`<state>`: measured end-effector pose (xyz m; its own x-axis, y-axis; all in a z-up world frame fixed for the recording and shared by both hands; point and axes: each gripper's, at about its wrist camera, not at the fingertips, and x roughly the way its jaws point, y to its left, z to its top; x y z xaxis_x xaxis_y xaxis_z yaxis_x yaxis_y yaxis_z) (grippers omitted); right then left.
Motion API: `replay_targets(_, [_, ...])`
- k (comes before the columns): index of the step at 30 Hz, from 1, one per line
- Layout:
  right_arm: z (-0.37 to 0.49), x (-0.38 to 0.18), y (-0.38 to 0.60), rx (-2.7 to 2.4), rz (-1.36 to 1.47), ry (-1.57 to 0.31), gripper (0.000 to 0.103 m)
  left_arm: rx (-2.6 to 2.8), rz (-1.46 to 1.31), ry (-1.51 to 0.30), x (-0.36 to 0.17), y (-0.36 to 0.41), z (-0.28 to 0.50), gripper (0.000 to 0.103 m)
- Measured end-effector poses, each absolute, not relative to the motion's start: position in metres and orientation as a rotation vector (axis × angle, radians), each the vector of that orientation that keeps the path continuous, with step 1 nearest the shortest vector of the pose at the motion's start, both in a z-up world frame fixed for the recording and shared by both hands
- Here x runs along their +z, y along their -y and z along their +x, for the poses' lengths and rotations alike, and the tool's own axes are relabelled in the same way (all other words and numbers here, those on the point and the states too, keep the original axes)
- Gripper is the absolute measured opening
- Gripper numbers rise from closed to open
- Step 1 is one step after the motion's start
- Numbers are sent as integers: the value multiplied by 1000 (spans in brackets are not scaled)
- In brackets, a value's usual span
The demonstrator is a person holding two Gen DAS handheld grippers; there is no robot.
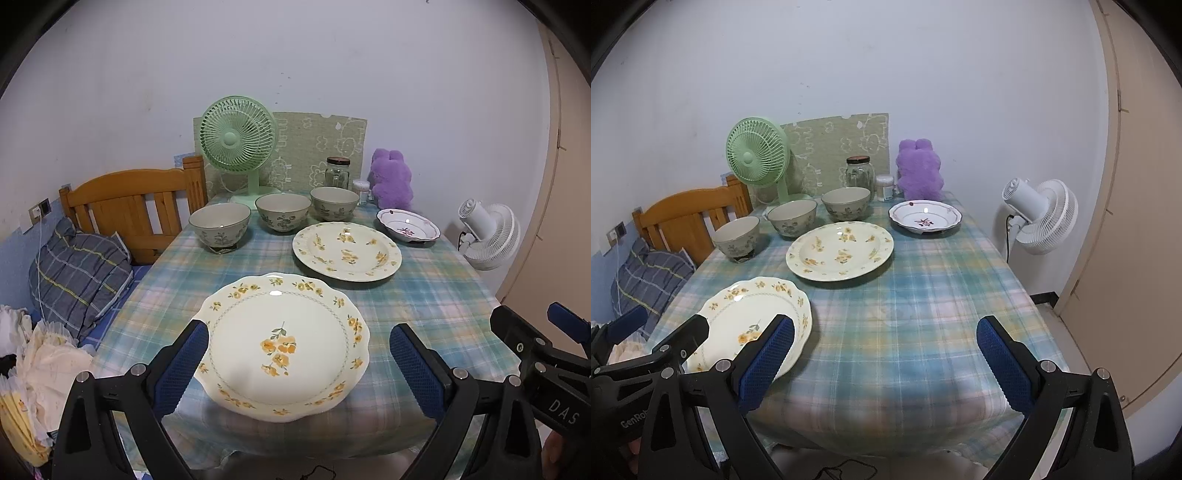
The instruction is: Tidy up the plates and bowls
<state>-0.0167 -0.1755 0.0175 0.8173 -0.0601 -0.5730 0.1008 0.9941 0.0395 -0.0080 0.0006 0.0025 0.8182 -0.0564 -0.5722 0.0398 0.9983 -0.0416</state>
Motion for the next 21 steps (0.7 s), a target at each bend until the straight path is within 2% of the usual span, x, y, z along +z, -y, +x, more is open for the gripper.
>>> replay_targets(21, [-19, 16, 179, -88, 68, -609, 100, -61, -22, -620, 1, 4, -9, 98])
